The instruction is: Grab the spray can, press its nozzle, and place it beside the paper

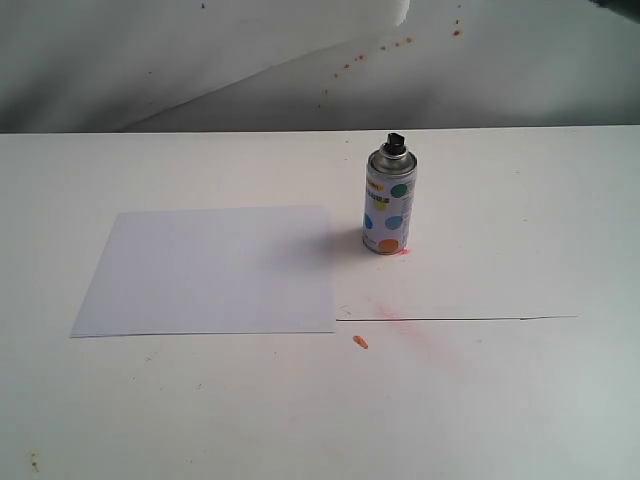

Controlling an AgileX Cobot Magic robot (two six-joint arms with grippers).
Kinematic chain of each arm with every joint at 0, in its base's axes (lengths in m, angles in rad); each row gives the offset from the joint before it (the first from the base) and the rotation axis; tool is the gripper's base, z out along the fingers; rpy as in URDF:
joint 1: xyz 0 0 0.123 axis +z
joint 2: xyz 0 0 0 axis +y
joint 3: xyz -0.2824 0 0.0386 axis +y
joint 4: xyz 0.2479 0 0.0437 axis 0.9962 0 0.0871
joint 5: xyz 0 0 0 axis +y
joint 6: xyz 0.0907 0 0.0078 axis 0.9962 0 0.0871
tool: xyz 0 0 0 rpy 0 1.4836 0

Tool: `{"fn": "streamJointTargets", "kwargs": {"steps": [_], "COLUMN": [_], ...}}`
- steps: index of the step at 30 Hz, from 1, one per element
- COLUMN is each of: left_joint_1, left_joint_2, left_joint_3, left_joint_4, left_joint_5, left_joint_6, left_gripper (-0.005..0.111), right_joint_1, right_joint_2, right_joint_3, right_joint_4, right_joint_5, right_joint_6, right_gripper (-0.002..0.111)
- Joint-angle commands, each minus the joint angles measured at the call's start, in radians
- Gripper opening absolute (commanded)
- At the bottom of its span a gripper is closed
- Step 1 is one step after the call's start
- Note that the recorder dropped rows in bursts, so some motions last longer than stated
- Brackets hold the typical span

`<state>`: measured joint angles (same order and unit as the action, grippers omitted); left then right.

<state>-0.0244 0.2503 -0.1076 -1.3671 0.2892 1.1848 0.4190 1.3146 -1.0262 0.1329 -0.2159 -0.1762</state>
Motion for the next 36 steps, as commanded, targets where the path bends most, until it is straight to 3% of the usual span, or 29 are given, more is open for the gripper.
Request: {"fn": "streamJointTargets", "kwargs": {"steps": [1, 20, 24, 29, 36], "left_joint_1": [0.001, 0.001, 0.001, 0.001, 0.001], "left_joint_2": [-0.003, -0.003, -0.003, -0.003, -0.003], "left_joint_3": [0.003, 0.003, 0.003, 0.003, 0.003], "left_joint_4": [-0.013, -0.013, -0.013, -0.013, -0.013], "left_joint_5": [0.002, 0.002, 0.002, 0.002, 0.002], "left_joint_6": [-0.002, -0.002, -0.002, -0.002, -0.002], "left_gripper": [0.0, 0.0, 0.0, 0.0, 0.0], "right_joint_1": [0.0, 0.0, -0.025, -0.156, -0.417], "right_joint_2": [-0.06, -0.097, -0.172, -0.334, -0.624], "right_joint_3": [0.0, 0.0, 0.001, 0.092, 0.434], "right_joint_4": [0.01, 0.014, 0.008, 0.012, 0.071], "right_joint_5": [0.027, 0.03, 0.266, 0.523, 0.42], "right_joint_6": [0.009, -0.029, -0.035, -0.026, -0.018], "right_gripper": [0.0, 0.0, 0.0, 0.0, 0.0]}}
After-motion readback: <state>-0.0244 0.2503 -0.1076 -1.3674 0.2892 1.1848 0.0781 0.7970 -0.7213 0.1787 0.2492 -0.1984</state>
